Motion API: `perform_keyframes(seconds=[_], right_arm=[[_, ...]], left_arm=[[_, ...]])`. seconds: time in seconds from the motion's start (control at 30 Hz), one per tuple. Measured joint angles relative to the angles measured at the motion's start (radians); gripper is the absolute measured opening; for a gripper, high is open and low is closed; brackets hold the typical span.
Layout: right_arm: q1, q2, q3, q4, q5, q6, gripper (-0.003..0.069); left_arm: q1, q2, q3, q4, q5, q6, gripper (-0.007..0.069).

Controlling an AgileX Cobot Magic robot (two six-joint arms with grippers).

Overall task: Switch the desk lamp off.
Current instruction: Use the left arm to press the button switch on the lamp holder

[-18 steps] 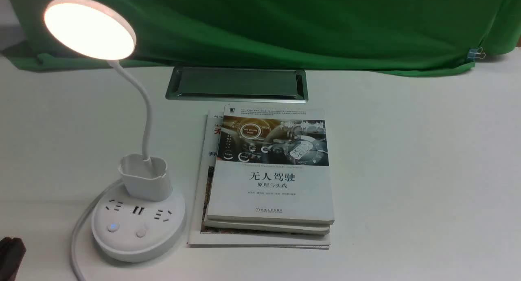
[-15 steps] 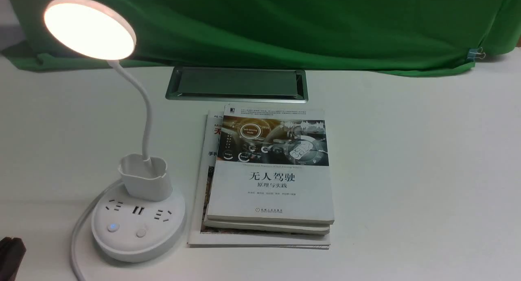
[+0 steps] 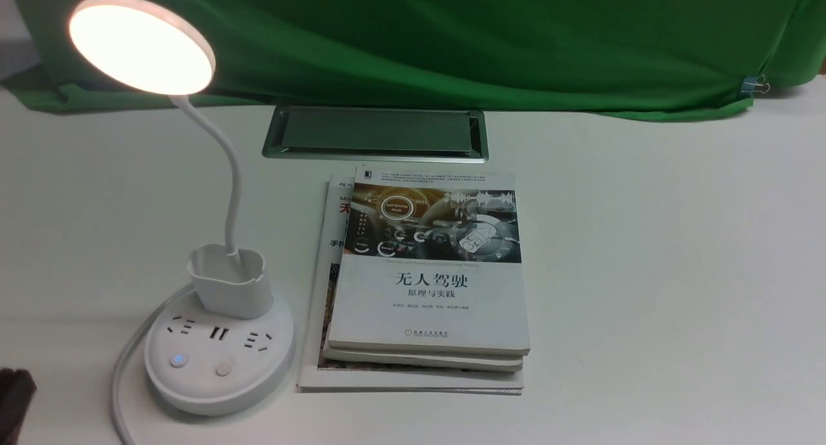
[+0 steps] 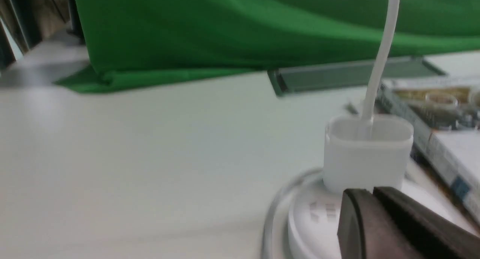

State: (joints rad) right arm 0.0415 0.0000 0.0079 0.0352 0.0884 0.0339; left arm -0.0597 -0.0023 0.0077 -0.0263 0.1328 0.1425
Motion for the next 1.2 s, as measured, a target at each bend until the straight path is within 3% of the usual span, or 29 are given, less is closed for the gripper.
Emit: perform_keyframes(seconds=[0.17, 0.33, 0.4, 0.5, 0.6, 0.77, 0.9, 0.97, 1.07, 1.2], right_arm=[[0.0, 0.0, 0.0, 0.0, 0.0, 0.0, 0.0036], [0.0, 0.0, 0.0, 0.0, 0.0, 0.0, 0.0036], [0.0, 0.0, 0.0, 0.0, 0.0, 0.0, 0.0036], [0.0, 0.0, 0.0, 0.0, 0.0, 0.0, 0.0036], [0.0, 0.0, 0.0, 0.0, 0.0, 0.0, 0.0036], [0.0, 0.0, 0.0, 0.0, 0.0, 0.0, 0.0036], [0.0, 0.0, 0.0, 0.0, 0.0, 0.0, 0.0036], [0.0, 0.0, 0.0, 0.0, 0.0, 0.0, 0.0036], [0.0, 0.0, 0.0, 0.0, 0.0, 0.0, 0.0036], [0.0, 0.0, 0.0, 0.0, 0.0, 0.0, 0.0036]], left_arm=[[0.0, 0.0, 0.0, 0.001, -0.19, 0.0, 0.002], [0.0, 0.0, 0.0, 0.0, -0.258, -0.004, 0.002], [0.0, 0.0, 0.0, -0.026, -0.312, -0.053, 0.002], [0.0, 0.0, 0.0, -0.074, -0.491, -0.225, 0.002], [0.0, 0.0, -0.004, -0.069, -0.56, -0.27, 0.002], [0.0, 0.113, -0.211, -0.022, -0.327, -0.293, 0.002], [0.0, 0.244, -0.385, -0.015, -0.056, -0.293, 0.002], [0.0, 0.365, -0.471, -0.013, 0.157, -0.293, 0.002], [0.0, 0.459, -0.508, -0.006, 0.269, -0.27, 0.002], [0.0, 0.547, -0.516, -0.047, 0.29, -0.262, 0.002]])
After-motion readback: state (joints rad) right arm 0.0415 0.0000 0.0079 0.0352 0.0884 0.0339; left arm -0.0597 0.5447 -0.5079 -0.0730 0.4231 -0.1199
